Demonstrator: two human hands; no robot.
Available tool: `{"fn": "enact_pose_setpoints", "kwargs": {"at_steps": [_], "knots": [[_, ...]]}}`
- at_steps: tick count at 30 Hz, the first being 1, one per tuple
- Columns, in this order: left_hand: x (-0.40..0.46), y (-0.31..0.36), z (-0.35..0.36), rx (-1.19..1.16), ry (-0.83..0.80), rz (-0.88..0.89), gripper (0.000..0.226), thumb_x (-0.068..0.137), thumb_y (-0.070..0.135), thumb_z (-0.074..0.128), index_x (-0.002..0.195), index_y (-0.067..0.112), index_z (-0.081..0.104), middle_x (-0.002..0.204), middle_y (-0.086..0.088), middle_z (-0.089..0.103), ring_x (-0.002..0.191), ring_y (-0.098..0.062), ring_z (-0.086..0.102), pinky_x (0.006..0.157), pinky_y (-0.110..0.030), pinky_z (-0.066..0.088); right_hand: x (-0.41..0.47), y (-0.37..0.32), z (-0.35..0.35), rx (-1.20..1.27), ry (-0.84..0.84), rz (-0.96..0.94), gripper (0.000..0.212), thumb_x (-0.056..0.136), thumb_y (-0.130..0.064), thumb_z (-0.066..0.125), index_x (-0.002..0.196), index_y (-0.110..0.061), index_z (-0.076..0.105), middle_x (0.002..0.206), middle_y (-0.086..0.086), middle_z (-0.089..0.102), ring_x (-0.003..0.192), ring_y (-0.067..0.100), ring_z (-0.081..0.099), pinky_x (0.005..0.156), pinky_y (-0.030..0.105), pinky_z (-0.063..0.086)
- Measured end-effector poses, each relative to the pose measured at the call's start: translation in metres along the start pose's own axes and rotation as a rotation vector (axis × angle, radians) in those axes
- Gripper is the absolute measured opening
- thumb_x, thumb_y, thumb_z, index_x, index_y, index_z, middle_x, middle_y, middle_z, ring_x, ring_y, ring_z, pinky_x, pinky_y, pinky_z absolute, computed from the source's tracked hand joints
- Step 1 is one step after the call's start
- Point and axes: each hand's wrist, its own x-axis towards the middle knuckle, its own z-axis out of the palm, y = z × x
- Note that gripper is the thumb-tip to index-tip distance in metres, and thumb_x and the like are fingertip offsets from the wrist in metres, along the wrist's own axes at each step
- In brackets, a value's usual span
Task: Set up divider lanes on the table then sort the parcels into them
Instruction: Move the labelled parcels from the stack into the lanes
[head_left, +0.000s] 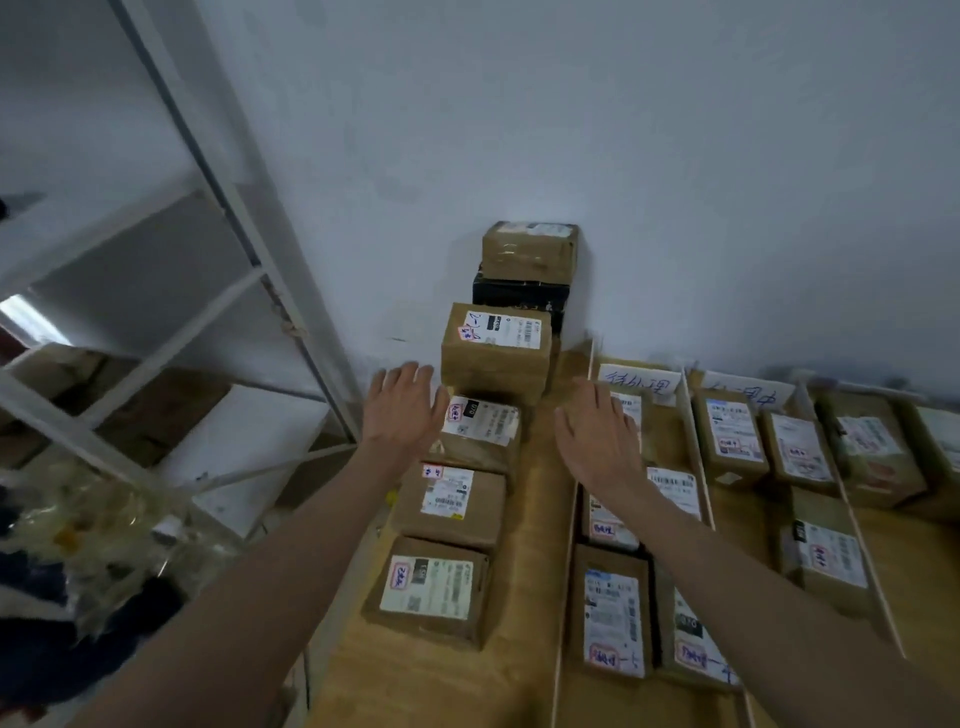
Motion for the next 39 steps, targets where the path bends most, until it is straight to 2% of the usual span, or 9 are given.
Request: {"fn": "enact_pose_setpoints", "kwargs": {"at_steps": [9,14,19,22,25,30,33,35,39], "knots": [[0.108,-0.032,0.032,-0.025,0.0,0.086,0.054,0.104,0.044,0.025,0.142,0.013,0.047,0.145,-0.01,0.049,0.133,-0.027,0.046,0.116,-0.044,0.027,0.078,-0.028,0.04,-0.025,0.018,0.092,0.041,0.103,-0.037,0.037,0.137,-0.015,0.04,0.135,0.009,0.05,0.125,0.026,0.048,0.108,0.046,0.038],[0.142,-0.024,0.04,-0.17,-0.056,0.035,0.055,0.105,0.045,0.023,0.139,0.01,0.048,0.137,-0.012,0.054,0.124,-0.029,0.052,0.107,-0.043,0.036,0.115,-0.035,0.055,0.009,0.026,0.149,0.041,0.103,-0.038,0.038,0.138,-0.016,0.036,0.13,0.009,0.053,0.116,0.026,0.054,0.095,0.045,0.047],[0.155,-0.012,0.055,-0.475,-0.195,-0.115,0.051,0.105,0.047,0.023,0.127,0.012,0.054,0.12,-0.01,0.063,0.104,-0.025,0.059,0.087,-0.04,0.05,0.136,-0.036,0.068,0.282,-0.009,0.298,0.048,0.105,-0.038,0.037,0.146,-0.014,0.028,0.126,0.009,0.06,0.1,0.023,0.065,0.08,0.043,0.059],[0.152,-0.009,0.058,-0.624,-0.189,-0.178,0.046,0.105,0.045,0.027,0.119,0.011,0.053,0.114,-0.009,0.064,0.095,-0.024,0.061,0.083,-0.044,0.055,0.139,-0.036,0.073,0.41,0.049,0.345,0.047,0.104,-0.041,0.037,0.141,-0.011,0.037,0.127,0.009,0.058,0.11,0.025,0.062,0.088,0.046,0.057],[0.143,-0.007,0.055,-0.738,-0.18,-0.212,0.042,0.102,0.047,0.036,0.118,0.011,0.049,0.114,-0.007,0.062,0.096,-0.023,0.061,0.082,-0.047,0.056,0.141,-0.043,0.071,0.546,0.141,0.383,0.045,0.102,-0.043,0.043,0.133,-0.01,0.044,0.129,0.008,0.053,0.117,0.022,0.055,0.097,0.042,0.052],[0.125,-0.011,0.045,-0.874,-0.187,-0.274,0.041,0.097,0.052,0.049,0.113,0.014,0.044,0.107,0.001,0.059,0.091,-0.015,0.062,0.067,-0.029,0.051,0.15,-0.046,0.059,0.613,0.261,0.411,0.031,0.099,-0.029,0.054,0.127,-0.015,0.049,0.125,0.007,0.057,0.116,0.023,0.056,0.098,0.046,0.051],[0.121,-0.021,0.036,-0.977,-0.196,-0.334,0.05,0.091,0.063,0.049,0.11,0.016,0.044,0.105,-0.002,0.064,0.087,-0.02,0.067,0.075,-0.04,0.057,0.151,-0.046,0.047,0.63,0.27,0.391,0.028,0.1,-0.021,0.053,0.128,-0.016,0.052,0.12,0.005,0.062,0.11,0.02,0.061,0.089,0.036,0.056],[0.124,-0.028,0.027,-1.01,-0.211,-0.332,0.062,0.085,0.068,0.05,0.119,0.017,0.042,0.11,-0.004,0.061,0.095,-0.022,0.064,0.086,-0.046,0.055,0.15,-0.047,0.038,0.638,0.279,0.345,0.027,0.101,-0.021,0.051,0.128,-0.018,0.053,0.119,0.003,0.063,0.105,0.016,0.063,0.081,0.03,0.057],[0.123,-0.033,0.009,-1.064,-0.482,-0.198,0.06,0.091,0.061,0.052,0.134,0.019,0.045,0.122,-0.002,0.058,0.111,-0.021,0.056,0.095,-0.038,0.047,0.144,-0.046,0.025,0.626,0.262,0.27,0.024,0.101,-0.019,0.051,0.124,-0.019,0.055,0.115,0.004,0.063,0.095,0.015,0.066,0.069,0.023,0.055]]}}
